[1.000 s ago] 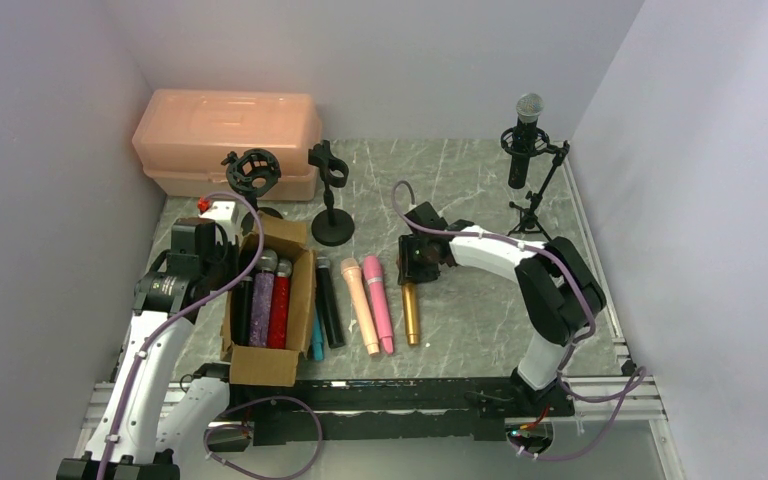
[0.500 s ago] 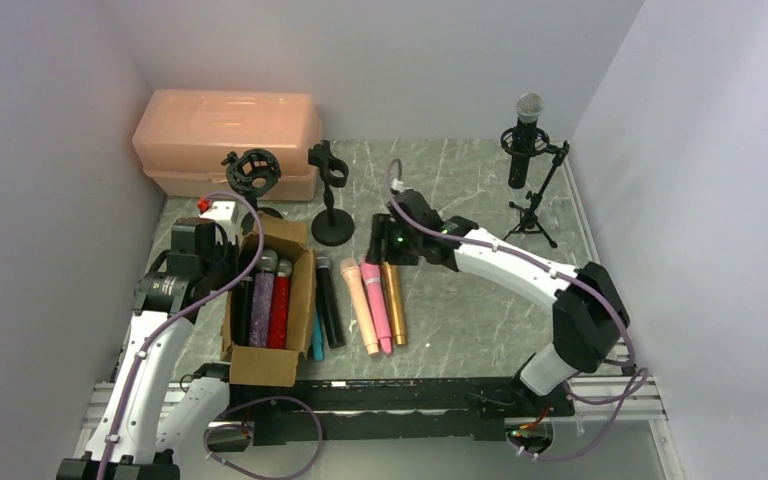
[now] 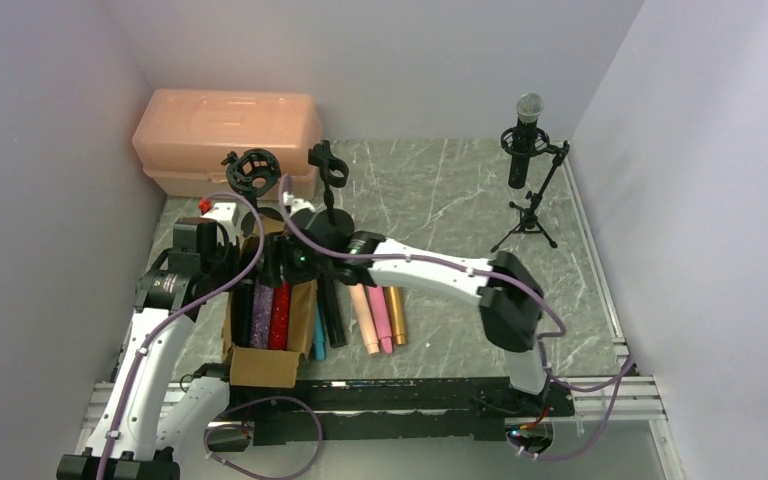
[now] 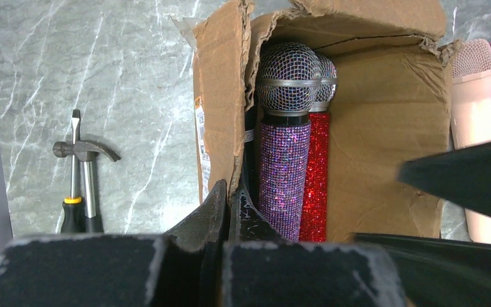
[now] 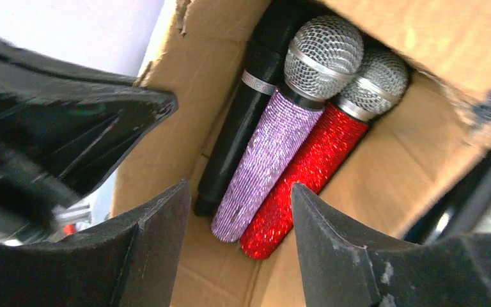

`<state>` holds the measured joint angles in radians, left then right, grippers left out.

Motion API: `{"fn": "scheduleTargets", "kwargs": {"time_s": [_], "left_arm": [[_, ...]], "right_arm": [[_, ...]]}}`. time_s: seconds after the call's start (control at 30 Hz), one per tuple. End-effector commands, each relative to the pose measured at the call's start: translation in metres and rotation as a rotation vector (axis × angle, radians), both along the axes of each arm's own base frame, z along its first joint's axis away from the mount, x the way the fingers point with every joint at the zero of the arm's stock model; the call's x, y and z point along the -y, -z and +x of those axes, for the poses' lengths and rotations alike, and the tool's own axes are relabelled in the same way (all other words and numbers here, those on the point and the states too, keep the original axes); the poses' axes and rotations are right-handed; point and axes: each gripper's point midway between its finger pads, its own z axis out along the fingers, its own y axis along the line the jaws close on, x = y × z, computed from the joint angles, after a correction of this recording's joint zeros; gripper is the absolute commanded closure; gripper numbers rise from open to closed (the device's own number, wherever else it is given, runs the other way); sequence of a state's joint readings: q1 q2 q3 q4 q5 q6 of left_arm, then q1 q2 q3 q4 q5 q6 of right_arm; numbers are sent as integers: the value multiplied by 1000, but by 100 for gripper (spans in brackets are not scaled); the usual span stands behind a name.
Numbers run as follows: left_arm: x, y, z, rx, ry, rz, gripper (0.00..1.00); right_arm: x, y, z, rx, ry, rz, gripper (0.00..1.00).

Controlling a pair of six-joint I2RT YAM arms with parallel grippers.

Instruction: Attach the microphones to the stand

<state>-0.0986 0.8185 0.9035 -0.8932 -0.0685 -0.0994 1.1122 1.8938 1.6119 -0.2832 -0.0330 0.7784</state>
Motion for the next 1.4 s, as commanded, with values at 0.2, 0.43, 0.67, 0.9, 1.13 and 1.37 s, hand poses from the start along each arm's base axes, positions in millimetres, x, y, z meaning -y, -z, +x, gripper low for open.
{"fn": "scheduleTargets", "kwargs": {"time_s": [0.2, 0.43, 0.67, 0.9, 1.13, 1.37], "left_arm": [[7, -36, 13, 134, -2, -50, 100], [8, -39, 13, 148, 6, -57, 100], [12, -44, 13, 171, 35, -67, 100], [9, -44, 13, 184, 28, -48, 100], [-7, -34, 13, 151, -34, 16, 100], [-12, -30, 14, 143, -56, 42, 100]], "right_arm": [[-50, 43, 12, -22, -10, -38, 34], [-60, 80, 18, -45, 9, -104, 34], [-68, 96, 15, -88, 12, -93, 41], [-65, 54, 21, -32, 15, -5, 69], [-48, -17, 20, 34, -17, 125, 90], [1, -64, 20, 65, -47, 191, 94]]}}
